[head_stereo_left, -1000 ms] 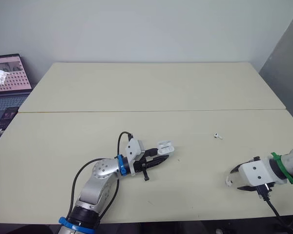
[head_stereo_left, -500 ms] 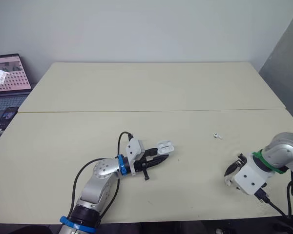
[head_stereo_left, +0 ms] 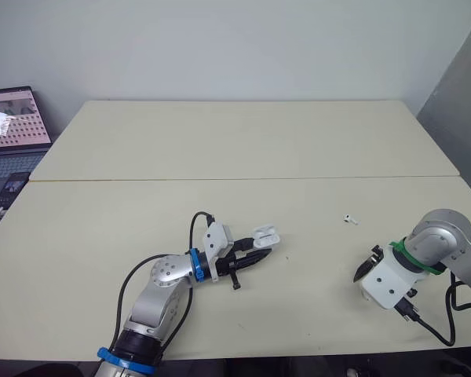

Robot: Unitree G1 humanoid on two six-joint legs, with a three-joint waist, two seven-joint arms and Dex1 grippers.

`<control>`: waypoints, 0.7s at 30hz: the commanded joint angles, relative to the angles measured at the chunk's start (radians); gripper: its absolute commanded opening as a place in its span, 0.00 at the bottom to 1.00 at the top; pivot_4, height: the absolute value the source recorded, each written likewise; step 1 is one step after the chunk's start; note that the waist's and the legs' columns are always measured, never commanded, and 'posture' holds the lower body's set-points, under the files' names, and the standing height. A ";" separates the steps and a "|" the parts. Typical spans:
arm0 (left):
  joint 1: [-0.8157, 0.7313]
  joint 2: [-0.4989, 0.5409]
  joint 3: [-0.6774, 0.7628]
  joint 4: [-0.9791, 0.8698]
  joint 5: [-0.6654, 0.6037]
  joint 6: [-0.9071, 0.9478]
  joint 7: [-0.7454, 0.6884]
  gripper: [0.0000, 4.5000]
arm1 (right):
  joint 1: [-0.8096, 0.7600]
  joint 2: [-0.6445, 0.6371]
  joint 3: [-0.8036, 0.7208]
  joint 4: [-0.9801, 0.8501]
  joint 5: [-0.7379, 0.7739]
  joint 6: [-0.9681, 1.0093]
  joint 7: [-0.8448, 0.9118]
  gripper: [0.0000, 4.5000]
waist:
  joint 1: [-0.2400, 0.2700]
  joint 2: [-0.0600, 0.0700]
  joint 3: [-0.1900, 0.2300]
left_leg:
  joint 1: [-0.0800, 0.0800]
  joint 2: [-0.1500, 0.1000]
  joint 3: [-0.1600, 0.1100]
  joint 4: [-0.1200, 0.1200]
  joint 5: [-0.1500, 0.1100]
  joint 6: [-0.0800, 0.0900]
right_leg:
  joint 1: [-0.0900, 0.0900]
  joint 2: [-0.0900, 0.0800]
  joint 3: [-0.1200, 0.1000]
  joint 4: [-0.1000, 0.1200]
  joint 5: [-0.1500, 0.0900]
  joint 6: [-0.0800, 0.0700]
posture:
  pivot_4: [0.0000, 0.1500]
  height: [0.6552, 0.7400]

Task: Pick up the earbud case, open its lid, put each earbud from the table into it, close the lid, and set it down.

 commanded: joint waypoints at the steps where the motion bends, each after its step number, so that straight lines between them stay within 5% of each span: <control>1: -0.012 -0.005 -0.002 -0.012 -0.003 -0.018 0.004 0.17 | 0.007 -0.010 -0.003 -0.037 0.009 0.015 0.042 0.35 | -0.001 0.000 0.000 | 0.000 0.000 0.000 0.000 0.000 0.000 | 0.000 0.000 0.000 0.000 0.000 0.000 | 1.00 1.00; 2: -0.012 -0.005 -0.001 -0.012 -0.003 -0.018 0.003 0.17 | 0.010 -0.013 -0.004 -0.042 0.011 0.017 0.042 0.27 | -0.001 0.000 0.000 | 0.000 0.000 0.000 0.000 0.000 0.000 | 0.000 0.000 0.000 0.000 0.000 0.000 | 1.00 1.00; 18: -0.018 -0.001 -0.001 -0.017 -0.006 -0.009 -0.001 0.17 | 0.049 -0.024 -0.015 -0.074 0.007 0.054 0.021 0.27 | 0.000 0.000 0.000 | 0.000 0.000 0.000 0.000 0.000 0.000 | 0.000 0.000 0.000 0.000 0.000 0.000 | 1.00 1.00; 21: -0.017 -0.001 -0.002 -0.020 -0.007 -0.006 -0.001 0.17 | 0.055 -0.028 -0.019 -0.078 0.002 0.060 0.019 0.13 | 0.000 0.000 0.000 | 0.000 0.000 0.000 0.000 0.000 0.000 | 0.000 0.000 0.000 0.000 0.000 0.000 | 1.00 1.00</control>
